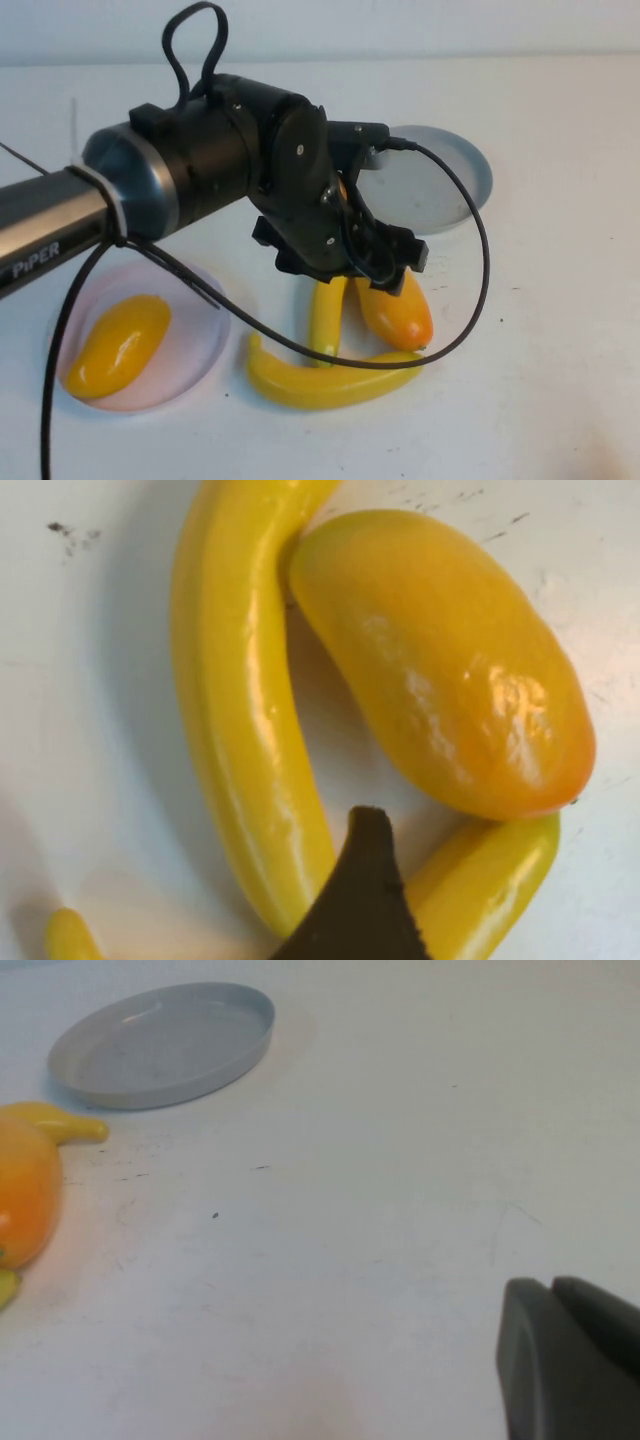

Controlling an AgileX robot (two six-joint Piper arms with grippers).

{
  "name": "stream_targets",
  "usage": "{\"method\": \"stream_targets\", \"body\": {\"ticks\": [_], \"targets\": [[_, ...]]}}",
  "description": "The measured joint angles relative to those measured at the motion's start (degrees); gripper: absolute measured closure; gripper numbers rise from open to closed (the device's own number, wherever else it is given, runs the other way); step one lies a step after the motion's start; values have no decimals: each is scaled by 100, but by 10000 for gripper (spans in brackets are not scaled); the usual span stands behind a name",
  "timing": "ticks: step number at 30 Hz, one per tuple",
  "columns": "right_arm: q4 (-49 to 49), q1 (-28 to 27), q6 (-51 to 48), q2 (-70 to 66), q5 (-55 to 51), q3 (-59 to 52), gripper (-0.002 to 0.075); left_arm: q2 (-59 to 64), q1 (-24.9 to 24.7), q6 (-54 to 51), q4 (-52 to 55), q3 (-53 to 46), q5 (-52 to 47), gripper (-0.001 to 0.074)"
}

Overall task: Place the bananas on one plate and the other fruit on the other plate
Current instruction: Put one type of fruit in the left plate

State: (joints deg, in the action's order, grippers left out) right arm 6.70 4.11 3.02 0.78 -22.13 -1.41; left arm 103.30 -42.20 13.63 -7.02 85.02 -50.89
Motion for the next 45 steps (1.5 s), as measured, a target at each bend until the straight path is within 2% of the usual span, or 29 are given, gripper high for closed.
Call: {"method": "stream_targets", "body": {"ticks": [14,22,32,45], "targets": [[0,0,0,0,0,0,741,406,0,24,-956,0,297,196],[0,0,0,0,0,0,741,727,0,34,-959,0,489,193],[0,0,0,0,0,0,741,939,0,34,-947,56,610,118],[0,0,0,0,0,0,741,1377,0,34,-936,56,1198,113]]}}
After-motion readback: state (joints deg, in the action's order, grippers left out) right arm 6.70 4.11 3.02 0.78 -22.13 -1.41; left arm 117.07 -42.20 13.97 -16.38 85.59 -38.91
